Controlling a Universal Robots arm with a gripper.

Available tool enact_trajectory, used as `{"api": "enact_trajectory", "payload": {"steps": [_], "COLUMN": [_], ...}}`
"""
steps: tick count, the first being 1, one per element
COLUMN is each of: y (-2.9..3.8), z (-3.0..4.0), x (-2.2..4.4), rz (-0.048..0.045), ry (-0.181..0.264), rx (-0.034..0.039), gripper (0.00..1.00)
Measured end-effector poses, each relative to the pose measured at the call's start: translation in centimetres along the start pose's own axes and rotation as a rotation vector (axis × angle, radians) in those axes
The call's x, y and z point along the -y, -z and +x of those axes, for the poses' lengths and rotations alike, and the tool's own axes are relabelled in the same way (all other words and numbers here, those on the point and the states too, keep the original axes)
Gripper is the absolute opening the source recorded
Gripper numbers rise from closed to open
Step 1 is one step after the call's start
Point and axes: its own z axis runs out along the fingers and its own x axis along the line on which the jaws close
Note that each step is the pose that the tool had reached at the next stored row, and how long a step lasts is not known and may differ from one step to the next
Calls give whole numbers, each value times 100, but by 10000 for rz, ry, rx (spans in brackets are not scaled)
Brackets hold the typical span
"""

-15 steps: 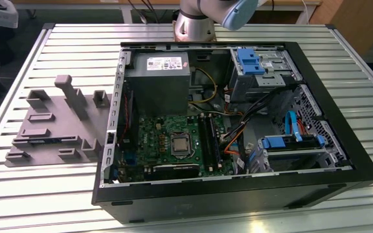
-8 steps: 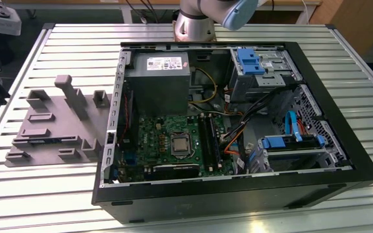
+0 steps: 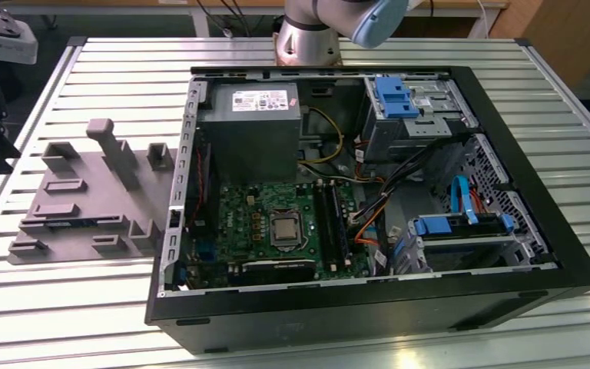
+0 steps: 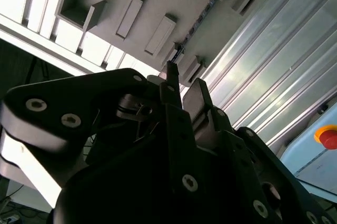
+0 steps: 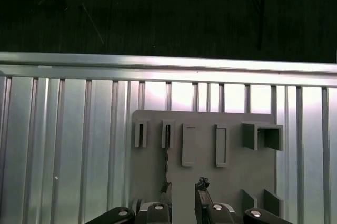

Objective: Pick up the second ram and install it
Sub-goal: 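Pick up the second ram and move it above second insertion slot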

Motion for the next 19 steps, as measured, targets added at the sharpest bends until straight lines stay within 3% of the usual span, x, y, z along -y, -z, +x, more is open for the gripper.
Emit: {"api": "enact_trajectory", "payload": {"steps": [6, 13, 19], "y": [-6, -96, -132], "z": [0, 5, 7], "x": [0, 4, 6], "rz": [3, 2, 0], "ry": [0, 0, 0], "rx": [2, 1, -1], "gripper": [31, 31, 31]}}
